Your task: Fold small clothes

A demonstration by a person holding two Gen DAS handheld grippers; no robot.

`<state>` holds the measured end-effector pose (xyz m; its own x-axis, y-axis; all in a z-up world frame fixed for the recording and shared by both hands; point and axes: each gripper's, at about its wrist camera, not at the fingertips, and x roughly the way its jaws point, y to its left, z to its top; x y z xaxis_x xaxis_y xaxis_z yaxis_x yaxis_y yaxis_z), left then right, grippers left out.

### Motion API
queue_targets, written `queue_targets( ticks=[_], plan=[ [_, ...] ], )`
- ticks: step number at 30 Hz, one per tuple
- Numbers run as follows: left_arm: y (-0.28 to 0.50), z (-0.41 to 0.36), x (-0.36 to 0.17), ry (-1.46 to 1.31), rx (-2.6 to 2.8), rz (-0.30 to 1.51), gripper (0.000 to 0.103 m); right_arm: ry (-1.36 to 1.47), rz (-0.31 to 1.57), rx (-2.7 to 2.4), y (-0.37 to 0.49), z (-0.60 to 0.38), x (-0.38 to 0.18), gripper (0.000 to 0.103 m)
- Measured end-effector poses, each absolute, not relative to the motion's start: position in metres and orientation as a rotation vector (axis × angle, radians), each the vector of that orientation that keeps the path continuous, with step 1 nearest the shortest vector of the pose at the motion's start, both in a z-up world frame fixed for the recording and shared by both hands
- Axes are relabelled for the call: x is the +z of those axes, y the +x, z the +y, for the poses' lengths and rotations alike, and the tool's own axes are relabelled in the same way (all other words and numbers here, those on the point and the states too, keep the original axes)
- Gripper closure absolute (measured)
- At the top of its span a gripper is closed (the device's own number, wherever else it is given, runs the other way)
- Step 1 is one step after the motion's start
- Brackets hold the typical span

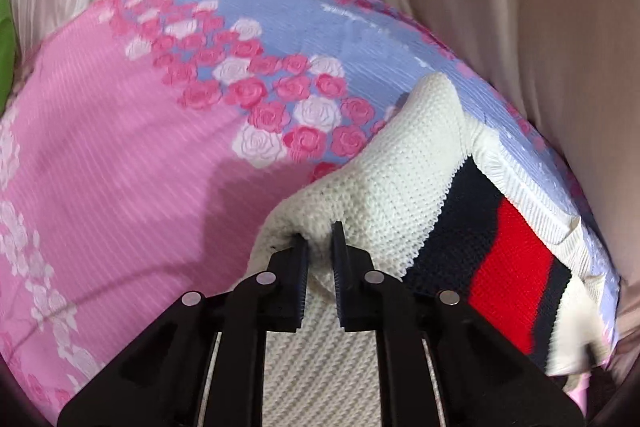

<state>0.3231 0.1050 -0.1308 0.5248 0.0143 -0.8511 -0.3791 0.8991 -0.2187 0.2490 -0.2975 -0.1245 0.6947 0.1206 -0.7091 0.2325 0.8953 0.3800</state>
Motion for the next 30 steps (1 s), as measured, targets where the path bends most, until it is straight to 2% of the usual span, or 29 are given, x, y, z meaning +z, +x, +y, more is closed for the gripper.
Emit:
queue_targets(
  ticks=[2,7,11,14,16,18,19,27,28,29,30],
  plan=[
    [0.323,0.103,-0.137,-0.399,0.247,1.013,0.090,0.454,0.957,-0.108,0.266,-0.301,-0.164,0.097],
    [0.323,0.096,-0.135,-0.331,0.250,1.010,0.090,0.434,0.840,-0.079,0.253,-0.292,-0.126,0.096],
    [0.319,0.089,-0.134,-0.279,0.244,1.011,0.090,0.329,0.980,-0.134,0.272,-0.282,-0.154,0.095],
    [0.316,0.081,-0.128,-0.238,0.240,1.009,0.090,0.327,0.915,-0.151,0.261,-0.277,-0.135,0.090],
    [0.313,0.078,-0.123,-0.215,0.234,1.000,0.090,0.302,0.873,-0.155,0.251,-0.275,-0.125,0.083],
    [0.311,0.074,-0.118,-0.194,0.225,1.000,0.089,0.266,0.857,-0.172,0.247,-0.275,-0.119,0.062],
    [0.310,0.073,-0.116,-0.188,0.221,0.999,0.089,0.261,0.860,-0.174,0.247,-0.278,-0.121,0.057],
    [0.310,0.071,-0.115,-0.167,0.233,1.013,0.087,0.281,0.951,-0.213,0.253,-0.291,-0.148,0.055],
    [0.310,0.070,-0.116,-0.164,0.234,1.015,0.087,0.269,0.960,-0.208,0.256,-0.288,-0.151,0.057],
    [0.310,0.070,-0.118,-0.160,0.236,1.019,0.087,0.256,0.971,-0.182,0.261,-0.283,-0.153,0.072],
    [0.310,0.070,-0.118,-0.158,0.236,1.020,0.087,0.256,0.976,-0.156,0.264,-0.279,-0.152,0.097]
  ],
)
